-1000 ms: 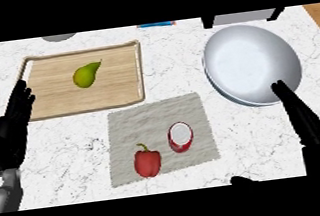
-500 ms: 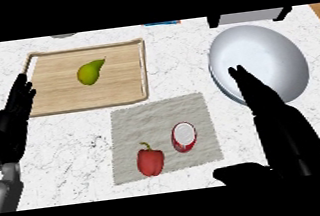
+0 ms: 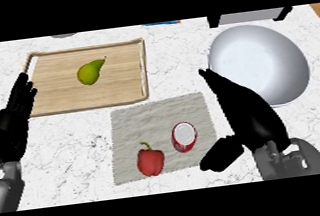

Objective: Pick the can from the placemat and place it in the bowl

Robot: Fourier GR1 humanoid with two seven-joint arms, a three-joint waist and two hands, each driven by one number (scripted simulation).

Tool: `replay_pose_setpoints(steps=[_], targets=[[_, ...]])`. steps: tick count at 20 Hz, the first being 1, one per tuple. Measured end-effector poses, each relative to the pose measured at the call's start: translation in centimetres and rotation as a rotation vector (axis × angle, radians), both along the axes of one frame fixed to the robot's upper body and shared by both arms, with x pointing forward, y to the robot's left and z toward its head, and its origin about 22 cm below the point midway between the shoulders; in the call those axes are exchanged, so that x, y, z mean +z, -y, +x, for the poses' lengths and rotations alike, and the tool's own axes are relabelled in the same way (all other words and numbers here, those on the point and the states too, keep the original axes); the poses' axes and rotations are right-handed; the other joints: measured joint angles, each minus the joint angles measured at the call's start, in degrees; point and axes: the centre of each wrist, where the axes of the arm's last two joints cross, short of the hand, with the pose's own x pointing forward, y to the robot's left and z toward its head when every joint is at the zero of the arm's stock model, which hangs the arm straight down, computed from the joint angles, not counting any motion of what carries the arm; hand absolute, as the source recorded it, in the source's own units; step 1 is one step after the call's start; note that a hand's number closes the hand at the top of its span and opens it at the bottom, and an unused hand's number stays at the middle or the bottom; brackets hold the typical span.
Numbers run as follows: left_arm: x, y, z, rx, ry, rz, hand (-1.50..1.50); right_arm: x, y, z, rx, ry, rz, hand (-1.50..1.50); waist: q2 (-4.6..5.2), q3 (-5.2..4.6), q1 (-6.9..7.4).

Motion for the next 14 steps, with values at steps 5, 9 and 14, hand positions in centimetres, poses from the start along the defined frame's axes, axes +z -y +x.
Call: replay_pose_setpoints(steps=[5, 9, 14], targets=[[0.1, 0.0, -0.2, 0.002, 0.0, 0.007, 0.0, -1.9, -0.8, 1.6, 0.046, -0.147, -0.038, -1.5, -0.12, 0.02, -0.01], [-0.5, 0.1, -0.1, 0.011, 0.002, 0.005, 0.0, -2.7, -1.6, 2.6, 0.076, -0.216, -0.075, -1.5, -0.15, 0.03, -0.27], [-0.1, -0.4, -0.4, 0.016, -0.002, 0.001, 0.0, -3.0, -2.7, 2.9, 0.088, -0.18, -0.173, -1.5, -0.29, 0.08, -0.43]])
